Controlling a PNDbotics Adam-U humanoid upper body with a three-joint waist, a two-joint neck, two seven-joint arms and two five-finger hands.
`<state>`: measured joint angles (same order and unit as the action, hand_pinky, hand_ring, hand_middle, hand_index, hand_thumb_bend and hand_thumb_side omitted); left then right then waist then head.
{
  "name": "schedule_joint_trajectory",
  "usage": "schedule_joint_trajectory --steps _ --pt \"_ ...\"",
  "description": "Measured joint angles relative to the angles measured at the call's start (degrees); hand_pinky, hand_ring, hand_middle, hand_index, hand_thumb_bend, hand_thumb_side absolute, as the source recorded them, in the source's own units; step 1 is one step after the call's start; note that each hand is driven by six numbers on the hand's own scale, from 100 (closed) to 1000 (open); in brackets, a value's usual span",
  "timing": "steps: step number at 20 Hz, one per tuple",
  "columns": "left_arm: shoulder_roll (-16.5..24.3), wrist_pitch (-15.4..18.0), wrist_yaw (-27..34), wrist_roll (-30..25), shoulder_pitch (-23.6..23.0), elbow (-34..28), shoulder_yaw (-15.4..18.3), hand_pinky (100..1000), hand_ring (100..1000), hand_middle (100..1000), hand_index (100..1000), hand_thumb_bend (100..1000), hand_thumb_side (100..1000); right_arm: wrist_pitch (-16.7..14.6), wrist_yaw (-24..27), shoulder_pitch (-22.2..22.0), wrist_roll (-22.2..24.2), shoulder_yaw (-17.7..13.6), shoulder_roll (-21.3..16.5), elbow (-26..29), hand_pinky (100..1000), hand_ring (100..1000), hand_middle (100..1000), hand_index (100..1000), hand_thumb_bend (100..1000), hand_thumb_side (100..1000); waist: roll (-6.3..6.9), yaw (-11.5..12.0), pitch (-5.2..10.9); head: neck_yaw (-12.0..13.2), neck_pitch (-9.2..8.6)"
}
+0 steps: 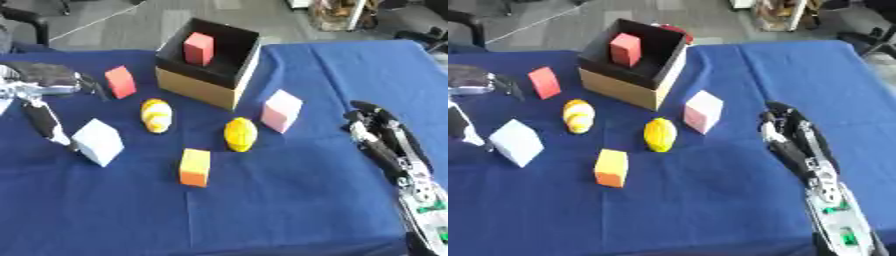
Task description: Pick up objects on the table and place them in the box.
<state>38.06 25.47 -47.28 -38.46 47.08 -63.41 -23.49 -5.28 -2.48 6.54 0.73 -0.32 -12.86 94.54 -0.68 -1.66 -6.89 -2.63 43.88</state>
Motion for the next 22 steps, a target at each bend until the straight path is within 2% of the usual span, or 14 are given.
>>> schedule_joint_trajectory --steps 6,10,11,12,13,15,19,22 --pt "-1.55 0.75 -0.89 0.75 0.01 2.22 0.04 859 839 836 891 643 211 0.00 0.00 -0.01 0.01 0.00 0.00 0.00 735 622 654 821 100 411 0.00 -0.04 0.00 0.00 0.00" --pt "-2.59 0.85 -0.59 0.85 -0.22 3.51 0.00 840 784 688 760 565 199 0.00 0.00 -0.01 0.01 0.00 0.00 0.00 735 622 655 821 100 411 0.00 -0.22 0.00 0.00 0.00" --pt "-2.79 0.83 -0.32 0.83 -0.28 3.77 0.00 825 738 602 687 522 197 0.00 0.00 -0.01 0.01 0.00 0.00 0.00 735 622 655 821 100 410 0.00 -0.23 0.00 0.00 0.00" --pt "-2.82 0.83 0.12 0.83 -0.29 3.89 0.01 823 732 593 679 517 197 0.00 0.00 -0.02 0.01 0.00 0.00 0.00 735 621 655 821 100 410 0.00 -0.26 0.00 0.00 0.00" --pt "-2.82 0.80 0.70 0.80 -0.35 3.93 0.02 809 687 528 617 490 196 0.00 0.00 -0.02 0.01 0.00 0.00 -0.01 735 621 655 821 100 411 0.00 -0.27 0.00 0.00 0.00" --pt "-2.81 0.67 2.42 0.67 -0.64 3.51 0.36 793 639 466 550 433 191 0.00 0.00 -0.02 0.01 0.00 0.00 -0.01 735 621 655 821 100 411 0.00 -0.27 0.00 -0.02 0.00" --pt "-2.69 -0.39 8.27 -0.39 -0.37 -0.67 2.37 785 633 457 548 356 181 0.00 0.00 -0.04 0.01 0.00 0.00 -0.03 735 621 655 821 100 412 0.00 -0.22 0.00 -0.18 0.00" --pt "-2.75 -1.43 12.52 -1.43 1.95 -3.46 4.19 784 635 465 560 343 174 0.01 0.00 -0.04 0.02 0.00 0.00 -0.05 735 621 656 821 100 411 0.00 -0.10 0.00 -0.29 0.00"
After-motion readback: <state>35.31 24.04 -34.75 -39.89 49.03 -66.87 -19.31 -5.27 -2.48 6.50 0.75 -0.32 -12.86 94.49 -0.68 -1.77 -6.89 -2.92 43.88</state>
